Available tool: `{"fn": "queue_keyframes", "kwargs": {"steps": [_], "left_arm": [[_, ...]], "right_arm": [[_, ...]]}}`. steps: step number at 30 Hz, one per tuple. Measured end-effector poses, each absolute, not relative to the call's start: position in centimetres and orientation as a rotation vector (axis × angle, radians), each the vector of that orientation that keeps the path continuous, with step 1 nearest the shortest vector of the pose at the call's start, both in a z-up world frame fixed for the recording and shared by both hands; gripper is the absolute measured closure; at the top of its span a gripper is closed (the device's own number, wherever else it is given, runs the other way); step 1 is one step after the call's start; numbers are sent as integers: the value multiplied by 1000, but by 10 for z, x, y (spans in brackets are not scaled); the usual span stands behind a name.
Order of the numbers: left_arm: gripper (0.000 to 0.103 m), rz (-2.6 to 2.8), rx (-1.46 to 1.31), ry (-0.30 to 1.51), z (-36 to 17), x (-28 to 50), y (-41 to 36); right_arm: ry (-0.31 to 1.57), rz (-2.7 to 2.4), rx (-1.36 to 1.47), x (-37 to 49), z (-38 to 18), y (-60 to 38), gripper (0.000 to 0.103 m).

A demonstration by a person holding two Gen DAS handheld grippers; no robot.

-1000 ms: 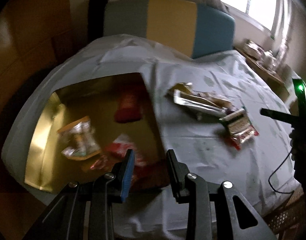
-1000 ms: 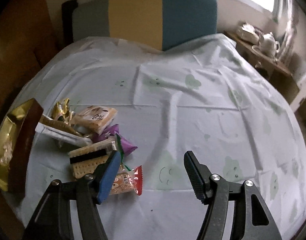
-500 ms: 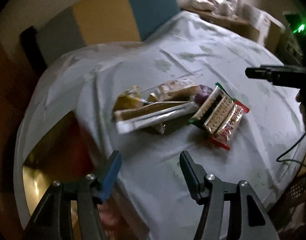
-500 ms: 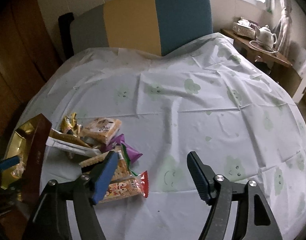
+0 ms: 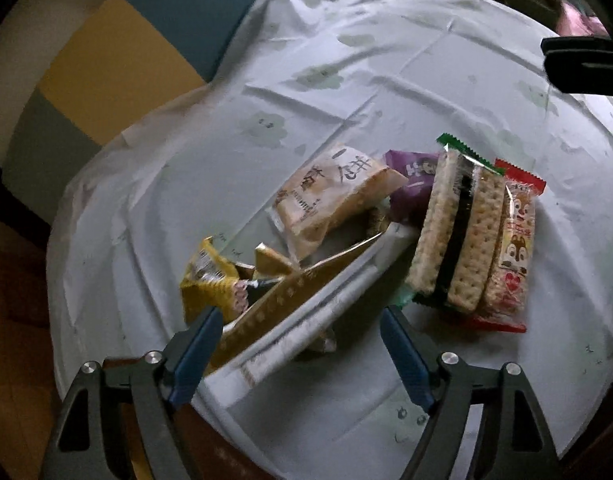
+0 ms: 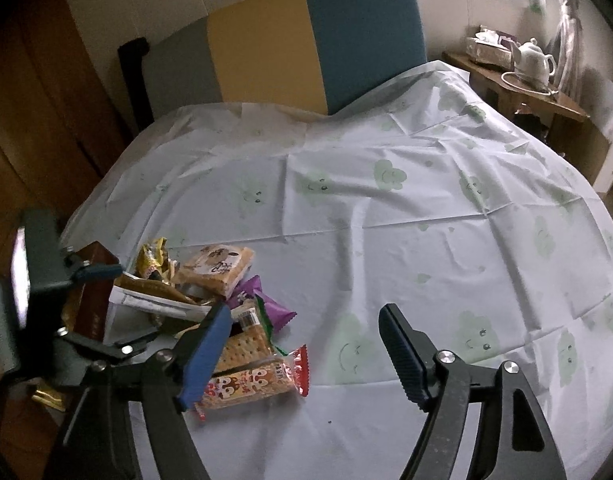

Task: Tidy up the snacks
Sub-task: 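Reach the left gripper into the snack pile and grasp the white-brown stick packet, then grasp the chipmunk rice bar with the right gripper while the left gripper holds the stick packet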

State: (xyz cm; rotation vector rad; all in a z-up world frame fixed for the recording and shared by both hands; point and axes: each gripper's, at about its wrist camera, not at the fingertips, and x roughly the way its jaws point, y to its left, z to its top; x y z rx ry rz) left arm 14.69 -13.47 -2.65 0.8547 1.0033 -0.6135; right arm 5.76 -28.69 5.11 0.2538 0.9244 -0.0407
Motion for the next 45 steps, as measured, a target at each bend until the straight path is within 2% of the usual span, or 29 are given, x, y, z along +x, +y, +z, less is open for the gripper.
{"fn": "queue_keyframes", "kwargs": {"steps": [3, 4, 5, 6, 8, 11, 19, 30, 41, 45], "left_arm": [[21, -609, 938, 982, -37, 150, -142], [27, -623, 919, 1006, -40, 152, -142], [49, -637, 886, 1028, -40, 154, -141], [49, -643, 846, 1048, -39, 155, -139], [61, -641, 802, 1042, -35, 151, -133], [67, -630, 717, 1039, -25, 138, -122], [71, -548, 353, 1108, -7, 78, -76], [71, -484, 283, 1138, -34, 1, -58], [70, -506, 261, 1135, -37, 0, -59], [66, -508, 233, 1132, -40, 2, -58]], "right_arm": [[930, -31, 261, 59, 51, -286, 26], [929, -29, 262, 59, 51, -286, 26], [928, -27, 262, 59, 51, -286, 26], [926, -26, 263, 58, 51, -287, 26], [921, -33, 264, 58, 52, -287, 26], [917, -43, 269, 57, 53, -289, 26], [929, -70, 269, 59, 48, -293, 26], [996, -41, 315, 63, 32, -296, 26], [1282, 98, 233, 68, -14, -258, 27], [1300, 151, 224, 67, -20, -246, 28]]}}
